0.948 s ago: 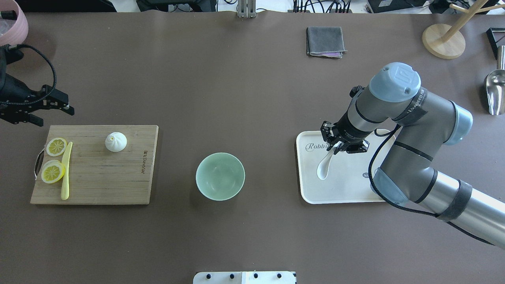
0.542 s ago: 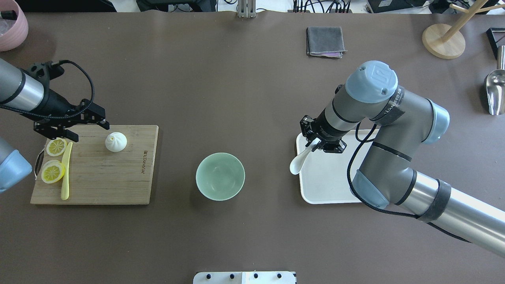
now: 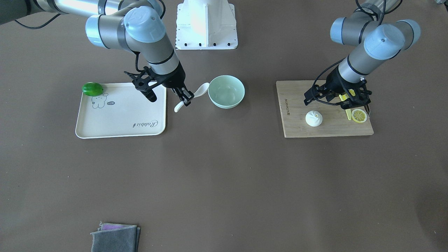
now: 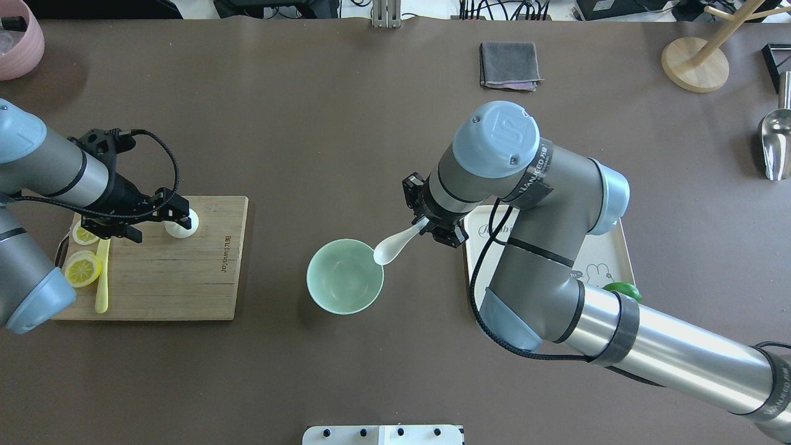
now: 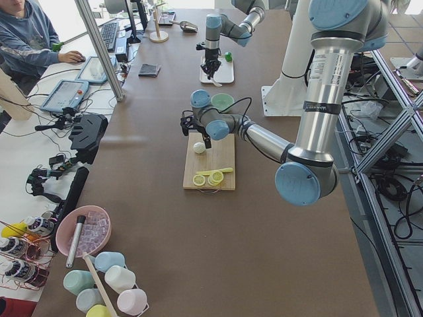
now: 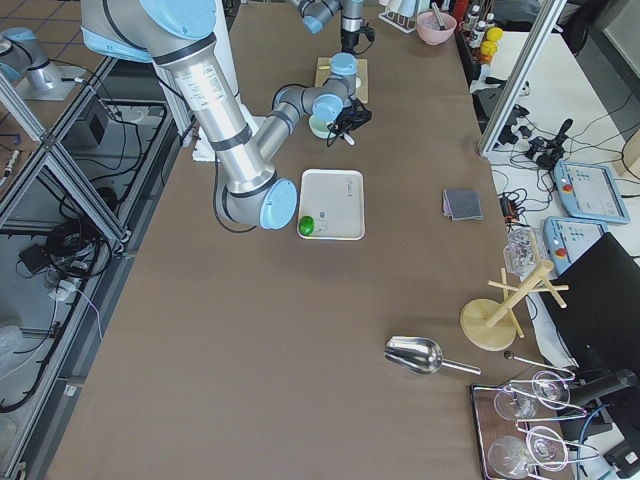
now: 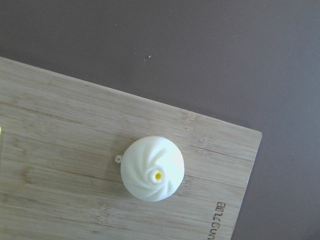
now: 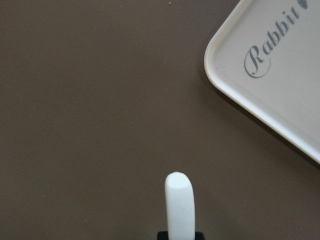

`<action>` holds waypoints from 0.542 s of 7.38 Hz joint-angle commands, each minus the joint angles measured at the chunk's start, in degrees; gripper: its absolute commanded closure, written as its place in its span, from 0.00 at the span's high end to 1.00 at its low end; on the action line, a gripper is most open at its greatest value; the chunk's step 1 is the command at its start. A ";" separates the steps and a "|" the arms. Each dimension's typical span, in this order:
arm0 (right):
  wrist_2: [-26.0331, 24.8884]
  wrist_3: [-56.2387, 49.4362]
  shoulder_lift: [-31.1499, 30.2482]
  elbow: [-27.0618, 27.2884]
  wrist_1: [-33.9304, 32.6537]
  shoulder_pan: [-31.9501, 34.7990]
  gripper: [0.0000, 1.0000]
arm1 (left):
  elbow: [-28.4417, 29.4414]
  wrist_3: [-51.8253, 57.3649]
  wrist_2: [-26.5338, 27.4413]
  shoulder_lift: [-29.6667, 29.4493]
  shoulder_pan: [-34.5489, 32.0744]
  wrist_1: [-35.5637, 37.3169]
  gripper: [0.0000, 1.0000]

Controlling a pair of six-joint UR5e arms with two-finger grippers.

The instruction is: Put spoon and bun in bowl

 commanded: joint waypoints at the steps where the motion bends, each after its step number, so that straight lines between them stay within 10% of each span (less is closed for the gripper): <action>1: -3.89 3.45 3.87 -0.19 -2.95 -2.44 0.00 | 2.09 4.36 0.18 0.30 -1.25 0.00 0.98; 4: -10.66 4.00 3.97 -0.72 -3.04 -7.61 0.00 | 3.84 4.38 0.18 -0.22 -0.73 0.00 0.98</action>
